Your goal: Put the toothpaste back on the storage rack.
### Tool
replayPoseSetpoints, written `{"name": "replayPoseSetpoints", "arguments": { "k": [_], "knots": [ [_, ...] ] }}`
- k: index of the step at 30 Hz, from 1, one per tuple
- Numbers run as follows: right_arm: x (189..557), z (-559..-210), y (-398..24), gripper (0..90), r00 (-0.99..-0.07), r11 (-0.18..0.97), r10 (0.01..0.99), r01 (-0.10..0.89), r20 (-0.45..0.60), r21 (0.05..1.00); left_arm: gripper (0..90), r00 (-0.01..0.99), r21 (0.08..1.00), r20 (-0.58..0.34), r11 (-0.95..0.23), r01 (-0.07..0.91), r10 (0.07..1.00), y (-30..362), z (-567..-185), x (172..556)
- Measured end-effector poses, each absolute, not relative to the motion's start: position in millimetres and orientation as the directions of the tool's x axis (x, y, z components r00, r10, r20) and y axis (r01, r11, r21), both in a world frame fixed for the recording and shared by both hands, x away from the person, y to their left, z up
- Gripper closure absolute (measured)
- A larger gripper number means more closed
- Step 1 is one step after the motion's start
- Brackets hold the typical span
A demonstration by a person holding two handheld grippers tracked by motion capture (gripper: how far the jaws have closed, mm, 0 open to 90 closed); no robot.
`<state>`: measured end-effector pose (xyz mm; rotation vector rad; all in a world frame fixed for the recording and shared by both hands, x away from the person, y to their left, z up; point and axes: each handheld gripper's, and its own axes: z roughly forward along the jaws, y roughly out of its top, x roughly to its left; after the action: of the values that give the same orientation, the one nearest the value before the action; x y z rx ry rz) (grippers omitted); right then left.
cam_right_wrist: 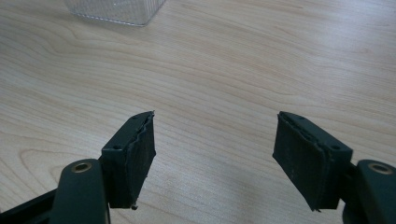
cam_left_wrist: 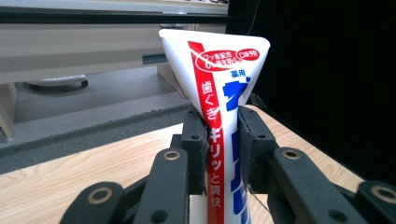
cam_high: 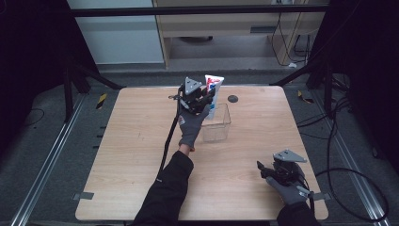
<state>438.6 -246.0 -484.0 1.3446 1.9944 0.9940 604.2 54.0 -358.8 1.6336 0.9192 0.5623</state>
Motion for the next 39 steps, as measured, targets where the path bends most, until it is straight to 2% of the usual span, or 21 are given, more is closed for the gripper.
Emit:
{"name": "replayPoseSetpoints", "arguments": {
  "k": [39],
  "knots": [
    [438.8,-485.5,-244.8,28.6,-0.363,0.238,0.931,0.545,-0.030,0.804,73.0,0.592,0.938,-0.068,-0.151,0.312,0.803,50.6,-421.3,597.5]
  ]
}}
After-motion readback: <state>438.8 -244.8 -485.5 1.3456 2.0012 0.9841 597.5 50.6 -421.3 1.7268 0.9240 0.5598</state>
